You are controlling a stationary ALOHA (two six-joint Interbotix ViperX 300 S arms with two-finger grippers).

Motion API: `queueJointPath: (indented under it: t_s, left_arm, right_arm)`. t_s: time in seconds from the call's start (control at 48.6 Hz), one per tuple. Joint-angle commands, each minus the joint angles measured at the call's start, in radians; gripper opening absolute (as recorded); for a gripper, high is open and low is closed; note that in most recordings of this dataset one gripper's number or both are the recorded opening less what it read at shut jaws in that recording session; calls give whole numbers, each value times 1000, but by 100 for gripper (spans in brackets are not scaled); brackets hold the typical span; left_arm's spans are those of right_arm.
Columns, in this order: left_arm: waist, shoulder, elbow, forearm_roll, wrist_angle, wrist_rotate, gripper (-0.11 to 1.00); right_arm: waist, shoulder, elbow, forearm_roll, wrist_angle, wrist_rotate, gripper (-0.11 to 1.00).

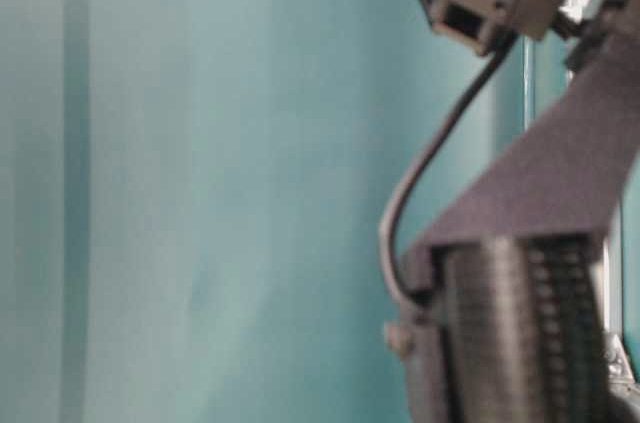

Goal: Move the cable alternately left and right between 8 closely spaced pins so it hooks onto each one.
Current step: 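Lift the plug with the right gripper and carry it right along the frame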

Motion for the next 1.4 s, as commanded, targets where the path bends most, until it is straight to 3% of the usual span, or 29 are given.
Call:
queueJointPath:
  t_s: [0.0, 0.391, 0.494, 0.679, 1.112, 1.379]
  left_arm:
    - [-2, 14, -12, 3, -8, -3, 37]
    - [-2, 14, -12, 3, -8, -5, 37]
    - [0, 14, -12, 5, -9, -5, 37]
    - [-2, 14, -12, 3, -9, -5, 37]
    - [0, 15, -12, 3, -9, -6, 37]
    - [0, 15, -12, 3, -9, -6, 37]
  right_arm:
    - [6, -43, -32, -2, 44, 2, 15]
    - [9, -160, -38, -3, 229, 6, 15]
    - [9, -181, -34, -3, 273, 52, 15]
    - [17, -224, 11, -29, 325, 244, 15]
    - [52, -383, 206, -195, 413, 715, 15]
    - [51, -468, 293, -253, 500, 937, 15]
